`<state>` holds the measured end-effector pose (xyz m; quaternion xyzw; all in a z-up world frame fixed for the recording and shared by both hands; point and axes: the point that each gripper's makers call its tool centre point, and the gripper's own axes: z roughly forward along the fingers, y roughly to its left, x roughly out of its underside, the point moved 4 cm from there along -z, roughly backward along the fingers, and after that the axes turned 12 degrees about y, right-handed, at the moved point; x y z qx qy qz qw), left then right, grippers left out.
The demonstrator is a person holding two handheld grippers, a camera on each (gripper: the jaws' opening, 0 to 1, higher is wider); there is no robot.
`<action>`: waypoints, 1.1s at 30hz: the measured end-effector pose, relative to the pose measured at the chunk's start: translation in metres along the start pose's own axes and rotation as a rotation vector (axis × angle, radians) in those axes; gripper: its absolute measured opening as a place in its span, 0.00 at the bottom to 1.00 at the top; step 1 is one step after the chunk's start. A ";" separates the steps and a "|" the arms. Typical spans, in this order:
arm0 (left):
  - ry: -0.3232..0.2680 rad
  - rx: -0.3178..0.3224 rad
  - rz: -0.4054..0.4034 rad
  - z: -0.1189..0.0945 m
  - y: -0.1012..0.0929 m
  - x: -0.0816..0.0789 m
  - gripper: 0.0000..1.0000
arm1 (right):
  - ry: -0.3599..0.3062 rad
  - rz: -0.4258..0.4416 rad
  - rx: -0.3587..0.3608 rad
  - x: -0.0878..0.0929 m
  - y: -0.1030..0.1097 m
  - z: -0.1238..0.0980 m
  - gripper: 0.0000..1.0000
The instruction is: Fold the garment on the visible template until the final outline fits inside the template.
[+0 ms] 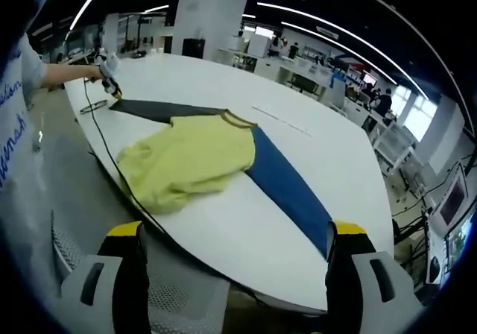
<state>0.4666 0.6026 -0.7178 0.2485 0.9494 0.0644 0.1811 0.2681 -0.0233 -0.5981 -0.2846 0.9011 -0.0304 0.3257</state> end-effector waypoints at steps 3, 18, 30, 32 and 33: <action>-0.067 0.038 0.007 -0.001 -0.001 -0.009 0.20 | -0.003 0.000 -0.004 -0.001 0.001 0.001 1.00; -0.205 0.096 0.048 -0.039 -0.026 -0.027 0.31 | -0.021 -0.006 -0.029 -0.002 0.003 0.006 1.00; -0.344 0.175 0.126 -0.082 -0.082 -0.045 0.42 | -0.028 -0.019 -0.042 -0.004 0.005 0.009 1.00; -0.359 0.168 0.155 -0.090 -0.090 -0.049 0.44 | -0.034 -0.017 -0.042 -0.005 0.004 0.009 1.00; -0.363 0.168 0.163 -0.093 -0.094 -0.050 0.45 | -0.038 -0.015 -0.042 -0.006 0.003 0.009 1.00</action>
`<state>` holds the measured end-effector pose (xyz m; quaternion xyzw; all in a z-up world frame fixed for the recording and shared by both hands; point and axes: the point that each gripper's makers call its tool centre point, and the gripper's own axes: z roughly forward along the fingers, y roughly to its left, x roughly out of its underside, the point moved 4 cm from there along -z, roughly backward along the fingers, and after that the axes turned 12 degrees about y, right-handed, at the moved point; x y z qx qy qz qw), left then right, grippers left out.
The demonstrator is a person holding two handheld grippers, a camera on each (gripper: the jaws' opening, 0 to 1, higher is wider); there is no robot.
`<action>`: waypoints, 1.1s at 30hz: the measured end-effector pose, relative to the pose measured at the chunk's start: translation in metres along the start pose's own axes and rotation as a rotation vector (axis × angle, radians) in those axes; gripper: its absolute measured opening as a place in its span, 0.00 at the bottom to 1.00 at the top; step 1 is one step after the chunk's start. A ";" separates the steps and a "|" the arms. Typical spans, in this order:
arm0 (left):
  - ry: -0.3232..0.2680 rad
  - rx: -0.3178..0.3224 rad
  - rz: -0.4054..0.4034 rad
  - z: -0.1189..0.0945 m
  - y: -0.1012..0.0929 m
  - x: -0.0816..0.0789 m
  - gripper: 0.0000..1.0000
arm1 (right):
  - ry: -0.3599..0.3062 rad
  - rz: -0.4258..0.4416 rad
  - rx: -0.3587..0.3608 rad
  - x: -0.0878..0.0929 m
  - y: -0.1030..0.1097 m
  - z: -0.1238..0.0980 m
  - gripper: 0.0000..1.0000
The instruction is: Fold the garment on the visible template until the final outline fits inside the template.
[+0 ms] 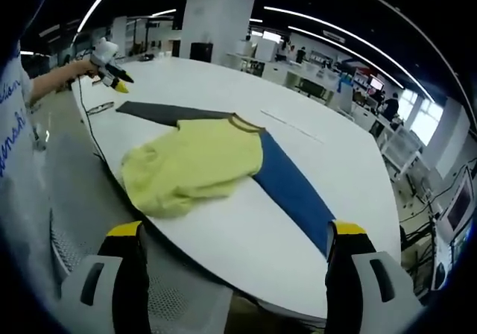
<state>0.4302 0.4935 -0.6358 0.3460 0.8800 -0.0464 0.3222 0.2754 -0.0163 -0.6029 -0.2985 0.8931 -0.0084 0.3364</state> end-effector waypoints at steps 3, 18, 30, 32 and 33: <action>-0.041 0.020 0.011 -0.007 -0.012 -0.012 0.47 | -0.005 -0.002 -0.001 0.000 -0.001 0.001 1.00; -0.134 0.097 0.058 -0.028 -0.063 -0.044 0.58 | -0.017 -0.011 -0.019 0.003 -0.005 0.003 1.00; -0.152 0.116 0.113 -0.045 -0.099 -0.051 0.69 | -0.035 -0.054 -0.053 -0.005 -0.005 0.006 1.00; -0.155 0.121 0.117 -0.048 -0.104 -0.052 0.71 | -0.035 -0.060 -0.061 -0.005 -0.004 0.006 1.00; -0.160 0.127 0.121 -0.050 -0.108 -0.053 0.72 | -0.036 -0.066 -0.067 -0.004 -0.004 0.007 1.00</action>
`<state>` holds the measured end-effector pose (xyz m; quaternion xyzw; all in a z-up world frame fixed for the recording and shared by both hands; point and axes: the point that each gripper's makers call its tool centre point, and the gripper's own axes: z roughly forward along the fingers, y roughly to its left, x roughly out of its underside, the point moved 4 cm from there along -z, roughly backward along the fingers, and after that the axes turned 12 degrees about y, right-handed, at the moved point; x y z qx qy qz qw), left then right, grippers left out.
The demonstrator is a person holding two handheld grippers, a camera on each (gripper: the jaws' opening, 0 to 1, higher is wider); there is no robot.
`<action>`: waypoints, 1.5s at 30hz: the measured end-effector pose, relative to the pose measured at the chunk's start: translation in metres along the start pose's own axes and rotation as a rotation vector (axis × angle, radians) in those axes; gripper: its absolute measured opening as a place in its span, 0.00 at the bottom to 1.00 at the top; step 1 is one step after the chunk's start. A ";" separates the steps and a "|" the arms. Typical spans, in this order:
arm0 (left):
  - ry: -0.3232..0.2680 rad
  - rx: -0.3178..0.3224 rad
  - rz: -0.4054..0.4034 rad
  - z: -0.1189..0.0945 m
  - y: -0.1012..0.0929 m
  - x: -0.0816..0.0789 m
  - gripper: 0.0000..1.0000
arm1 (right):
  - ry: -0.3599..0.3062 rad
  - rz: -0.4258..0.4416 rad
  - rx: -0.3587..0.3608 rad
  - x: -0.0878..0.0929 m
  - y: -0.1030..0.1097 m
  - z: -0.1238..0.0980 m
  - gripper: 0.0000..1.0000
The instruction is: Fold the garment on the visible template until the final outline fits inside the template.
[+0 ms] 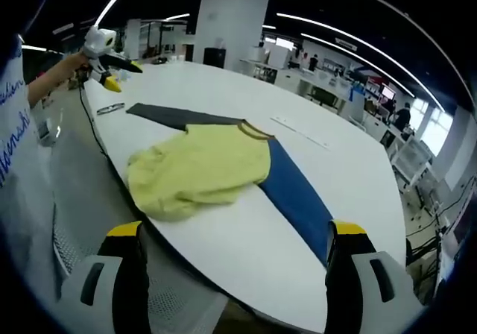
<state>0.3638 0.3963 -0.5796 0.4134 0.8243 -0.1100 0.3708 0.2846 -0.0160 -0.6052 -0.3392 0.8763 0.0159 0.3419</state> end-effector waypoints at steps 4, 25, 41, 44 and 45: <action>-0.018 0.015 0.000 -0.003 -0.012 -0.005 0.75 | 0.004 -0.017 -0.018 0.002 0.000 0.002 1.00; -0.037 0.106 0.034 -0.002 -0.068 -0.018 0.94 | -0.013 -0.082 -0.053 -0.006 -0.001 0.001 1.00; -0.027 0.170 0.040 0.011 -0.088 -0.021 1.00 | -0.017 -0.089 -0.067 -0.006 0.001 -0.001 1.00; 0.004 0.153 0.059 0.013 -0.090 -0.017 1.00 | -0.013 -0.087 -0.067 -0.005 0.001 -0.001 1.00; 0.016 0.147 0.063 0.013 -0.091 -0.015 1.00 | -0.014 -0.084 -0.067 -0.005 0.001 0.000 1.00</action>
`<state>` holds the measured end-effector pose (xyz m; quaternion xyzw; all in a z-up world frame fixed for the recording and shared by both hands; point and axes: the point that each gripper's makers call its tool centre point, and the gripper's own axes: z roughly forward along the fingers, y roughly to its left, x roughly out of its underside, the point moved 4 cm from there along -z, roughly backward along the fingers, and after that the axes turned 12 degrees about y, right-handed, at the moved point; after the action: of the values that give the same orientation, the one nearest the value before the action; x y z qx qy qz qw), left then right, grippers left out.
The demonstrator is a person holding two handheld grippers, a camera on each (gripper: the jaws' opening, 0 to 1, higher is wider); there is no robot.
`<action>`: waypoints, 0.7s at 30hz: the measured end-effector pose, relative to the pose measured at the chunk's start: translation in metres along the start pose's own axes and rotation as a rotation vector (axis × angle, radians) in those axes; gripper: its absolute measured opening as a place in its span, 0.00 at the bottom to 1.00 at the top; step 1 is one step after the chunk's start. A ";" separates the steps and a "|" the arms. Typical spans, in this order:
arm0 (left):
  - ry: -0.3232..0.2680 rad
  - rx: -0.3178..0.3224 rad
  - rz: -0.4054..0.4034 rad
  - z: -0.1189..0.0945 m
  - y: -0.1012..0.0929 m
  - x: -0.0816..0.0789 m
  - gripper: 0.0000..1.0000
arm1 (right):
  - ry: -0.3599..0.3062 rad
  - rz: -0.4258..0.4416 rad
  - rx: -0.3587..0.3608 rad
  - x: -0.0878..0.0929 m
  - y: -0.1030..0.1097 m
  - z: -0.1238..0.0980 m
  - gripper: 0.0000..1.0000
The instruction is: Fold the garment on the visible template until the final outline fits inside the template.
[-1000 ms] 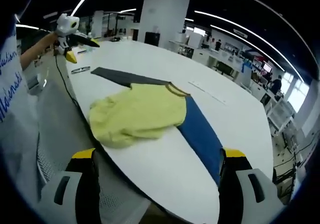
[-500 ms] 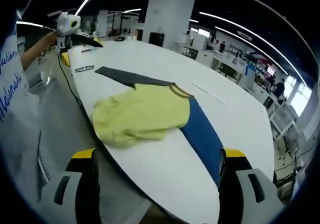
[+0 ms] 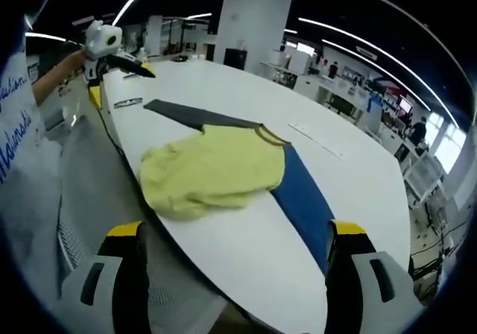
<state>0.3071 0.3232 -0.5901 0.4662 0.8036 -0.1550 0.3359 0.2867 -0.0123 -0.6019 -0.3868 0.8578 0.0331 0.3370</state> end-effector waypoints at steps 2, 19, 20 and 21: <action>0.012 -0.005 -0.003 0.000 0.000 0.003 1.00 | -0.002 0.004 -0.003 0.000 0.001 0.001 1.00; 0.044 -0.018 -0.041 0.008 0.005 0.022 0.90 | 0.011 0.016 -0.022 0.003 0.005 0.009 1.00; 0.047 -0.019 -0.042 0.009 0.005 0.023 0.91 | 0.013 0.016 -0.023 0.003 0.005 0.010 1.00; 0.047 -0.019 -0.043 0.009 0.005 0.023 0.90 | 0.013 0.016 -0.023 0.004 0.005 0.011 1.00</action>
<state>0.3071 0.3356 -0.6121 0.4493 0.8224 -0.1435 0.3181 0.2875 -0.0075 -0.6136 -0.3839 0.8625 0.0430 0.3267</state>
